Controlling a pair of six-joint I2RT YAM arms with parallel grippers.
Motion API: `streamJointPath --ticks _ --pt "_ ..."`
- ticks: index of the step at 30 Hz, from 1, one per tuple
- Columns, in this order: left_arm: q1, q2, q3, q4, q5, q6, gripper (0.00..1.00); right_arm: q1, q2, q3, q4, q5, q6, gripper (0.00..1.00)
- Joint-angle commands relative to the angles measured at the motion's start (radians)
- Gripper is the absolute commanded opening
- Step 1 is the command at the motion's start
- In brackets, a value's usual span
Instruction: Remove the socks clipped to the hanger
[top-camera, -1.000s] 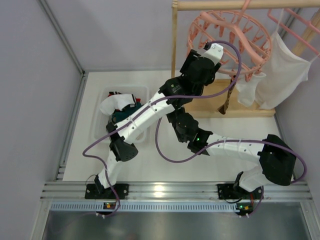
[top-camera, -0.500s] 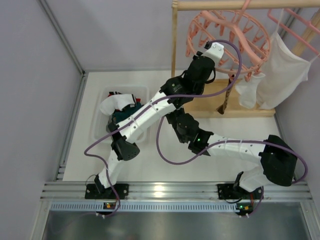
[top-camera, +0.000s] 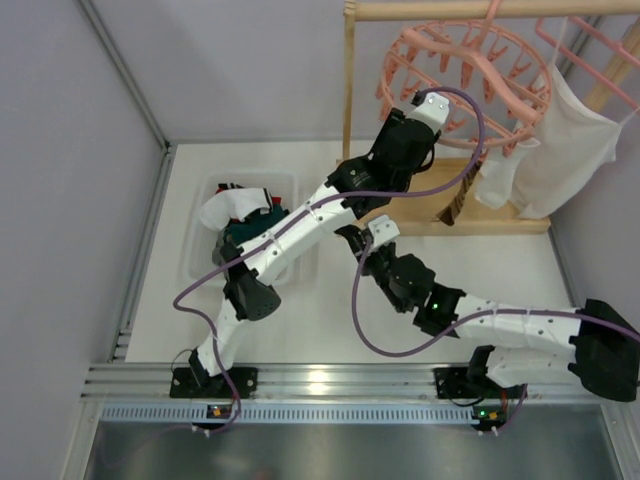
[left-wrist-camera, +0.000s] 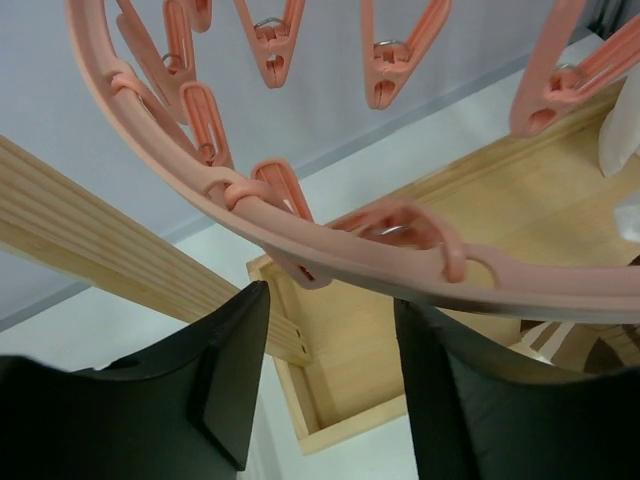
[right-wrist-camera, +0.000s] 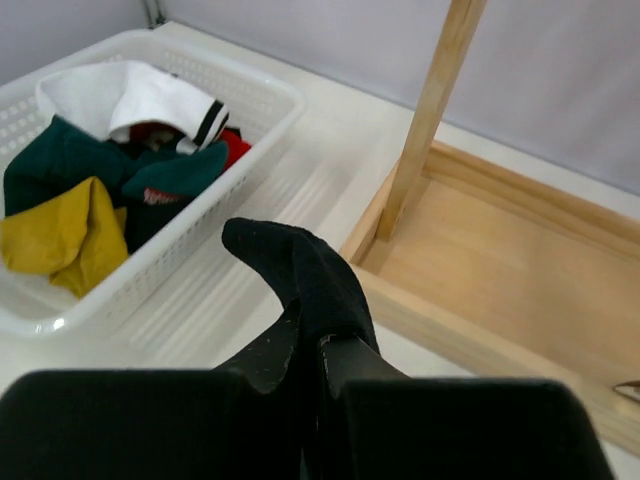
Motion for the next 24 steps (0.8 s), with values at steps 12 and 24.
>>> streamJointPath --ticks 12,24 --pt "0.006 -0.274 -0.16 0.033 0.021 -0.146 0.97 0.006 -0.39 -0.28 -0.13 -0.188 0.153 0.0" --pt "0.042 -0.838 -0.761 -0.007 -0.253 -0.279 0.98 -0.136 -0.286 -0.144 -0.113 -0.51 0.213 0.0"
